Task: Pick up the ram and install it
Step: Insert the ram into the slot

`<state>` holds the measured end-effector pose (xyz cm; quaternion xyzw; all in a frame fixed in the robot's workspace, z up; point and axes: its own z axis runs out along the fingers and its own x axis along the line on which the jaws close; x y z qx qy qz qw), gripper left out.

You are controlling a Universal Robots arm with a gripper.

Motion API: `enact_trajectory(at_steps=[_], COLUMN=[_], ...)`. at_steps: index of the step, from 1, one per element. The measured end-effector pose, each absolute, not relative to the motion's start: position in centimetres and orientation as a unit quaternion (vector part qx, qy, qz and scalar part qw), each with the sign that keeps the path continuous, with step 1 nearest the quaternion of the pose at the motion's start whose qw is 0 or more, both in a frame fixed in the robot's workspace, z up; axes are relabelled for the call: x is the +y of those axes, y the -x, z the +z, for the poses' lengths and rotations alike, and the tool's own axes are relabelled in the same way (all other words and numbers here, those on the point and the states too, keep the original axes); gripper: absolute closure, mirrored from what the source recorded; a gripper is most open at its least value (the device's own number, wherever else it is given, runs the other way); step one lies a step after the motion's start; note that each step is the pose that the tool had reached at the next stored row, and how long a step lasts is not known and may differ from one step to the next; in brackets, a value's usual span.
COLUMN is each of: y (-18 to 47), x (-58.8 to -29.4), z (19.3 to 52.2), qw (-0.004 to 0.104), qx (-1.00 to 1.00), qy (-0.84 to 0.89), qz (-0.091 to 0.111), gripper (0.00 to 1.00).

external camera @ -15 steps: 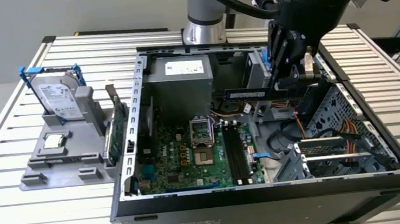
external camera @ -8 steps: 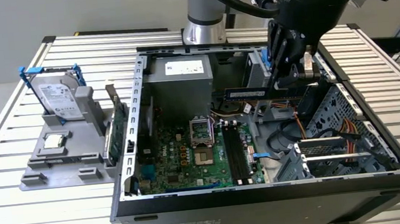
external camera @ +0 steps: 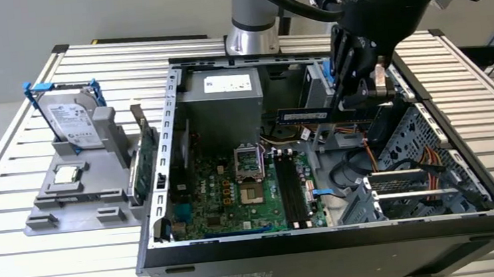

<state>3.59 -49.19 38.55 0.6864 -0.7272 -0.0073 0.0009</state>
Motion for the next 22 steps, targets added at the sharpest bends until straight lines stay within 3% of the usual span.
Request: enact_trajectory(at_steps=[22], y=[-3.59], x=[-49.17], z=[38.53], qw=[0.000], qx=[-0.788], qy=[-0.615], qz=[-0.007], gripper=[1.00])
